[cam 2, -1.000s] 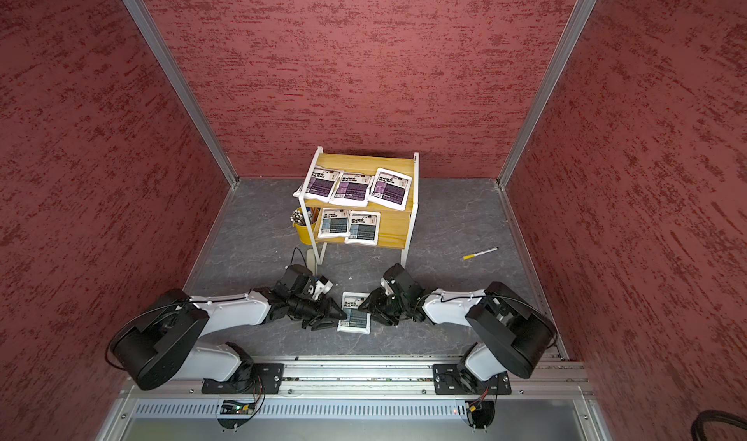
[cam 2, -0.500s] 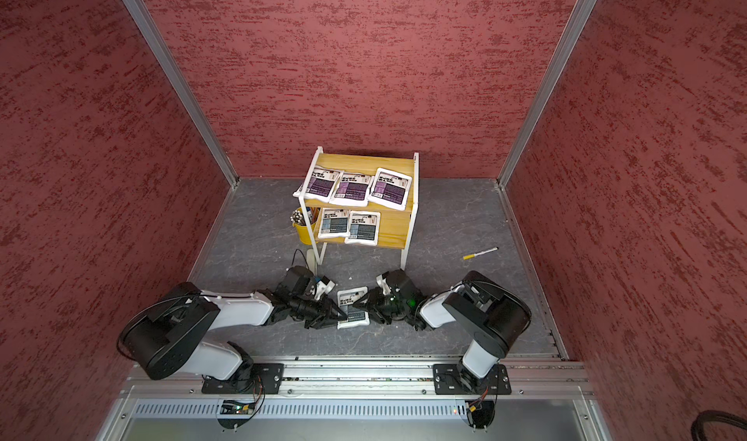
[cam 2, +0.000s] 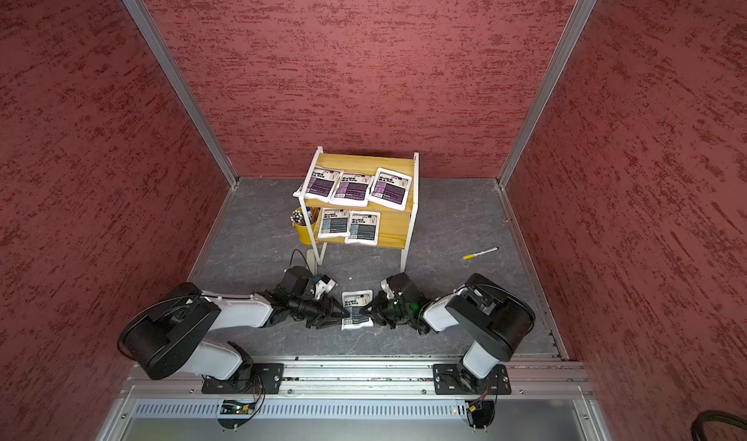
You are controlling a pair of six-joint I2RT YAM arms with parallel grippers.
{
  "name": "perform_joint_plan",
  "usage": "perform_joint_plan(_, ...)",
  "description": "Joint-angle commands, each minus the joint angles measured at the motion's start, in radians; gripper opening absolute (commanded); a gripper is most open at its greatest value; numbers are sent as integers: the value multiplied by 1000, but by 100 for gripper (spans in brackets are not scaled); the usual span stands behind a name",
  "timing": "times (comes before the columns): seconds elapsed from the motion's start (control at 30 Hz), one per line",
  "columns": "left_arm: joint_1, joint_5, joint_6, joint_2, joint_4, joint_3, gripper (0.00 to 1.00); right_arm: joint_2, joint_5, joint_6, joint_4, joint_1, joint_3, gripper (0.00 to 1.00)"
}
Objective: Place the bagged coffee beans on the shelf by color
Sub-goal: Pick up the bagged coffee beans at the center of the board.
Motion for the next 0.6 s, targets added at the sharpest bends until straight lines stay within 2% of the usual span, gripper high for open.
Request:
perform_joint_plan(0.0,19,-7,-6,-72,-38,-27,49,-69,39,-1,-72,6,-25,14)
perform_joint_plan(0.13,47,5,-29,-210,-100,-41,53,-219,68,-27,-169,6,-22,14)
perform_joint_plan(0.33,79,4,-133,-438,-151,-19,56,-489,139,-126,-520,3,84,14)
perform_joint_plan(0.47,79,-10,-205,-491,-115,23,57,-597,188,-154,-643,-9,158,14)
perform_joint_plan(0.57,73,-36,-272,-498,-41,44,57,-634,214,-162,-666,-11,208,14)
